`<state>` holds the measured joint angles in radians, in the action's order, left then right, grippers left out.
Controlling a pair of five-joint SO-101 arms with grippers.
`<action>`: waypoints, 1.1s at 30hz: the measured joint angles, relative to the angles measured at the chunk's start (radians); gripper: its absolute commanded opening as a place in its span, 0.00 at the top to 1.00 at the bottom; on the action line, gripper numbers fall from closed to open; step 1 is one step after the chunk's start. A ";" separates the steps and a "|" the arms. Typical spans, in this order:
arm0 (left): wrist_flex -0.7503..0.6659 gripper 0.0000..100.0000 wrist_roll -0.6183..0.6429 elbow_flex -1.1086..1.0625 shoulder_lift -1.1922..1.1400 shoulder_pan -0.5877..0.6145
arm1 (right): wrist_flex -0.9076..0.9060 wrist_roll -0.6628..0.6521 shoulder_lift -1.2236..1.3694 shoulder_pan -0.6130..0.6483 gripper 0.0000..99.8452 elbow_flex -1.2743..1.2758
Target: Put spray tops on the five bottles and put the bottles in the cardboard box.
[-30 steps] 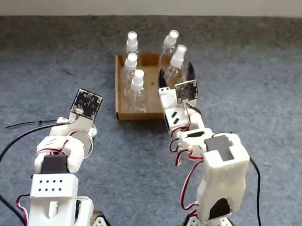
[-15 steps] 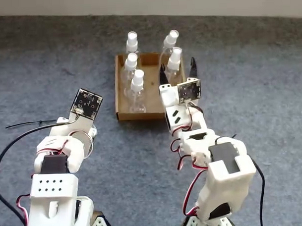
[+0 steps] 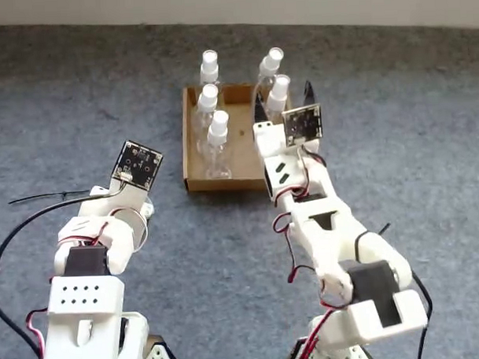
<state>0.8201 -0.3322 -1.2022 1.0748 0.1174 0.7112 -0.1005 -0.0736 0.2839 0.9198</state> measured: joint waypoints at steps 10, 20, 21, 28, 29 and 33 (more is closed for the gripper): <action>0.000 0.89 0.000 0.000 0.000 0.000 | -0.480 0.000 -0.456 0.000 0.93 0.000; 0.000 0.88 0.095 0.000 0.021 0.002 | -0.904 0.000 -0.908 0.000 1.00 0.124; 0.000 0.88 0.104 -0.002 0.032 0.011 | -0.937 0.000 -0.953 0.000 1.00 0.155; 0.049 0.88 0.163 -0.075 0.301 0.103 | -1.112 0.000 -1.270 0.000 1.00 0.419; 0.064 0.88 0.166 -0.100 0.358 0.101 | -1.142 0.000 -1.318 0.000 1.00 0.454; 0.109 0.88 0.166 -0.218 0.606 0.104 | -1.284 0.000 -1.527 0.000 1.00 0.566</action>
<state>0.9291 -0.1665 -1.4200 1.6809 0.2217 -0.5731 -0.1005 -1.6003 0.2839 1.4860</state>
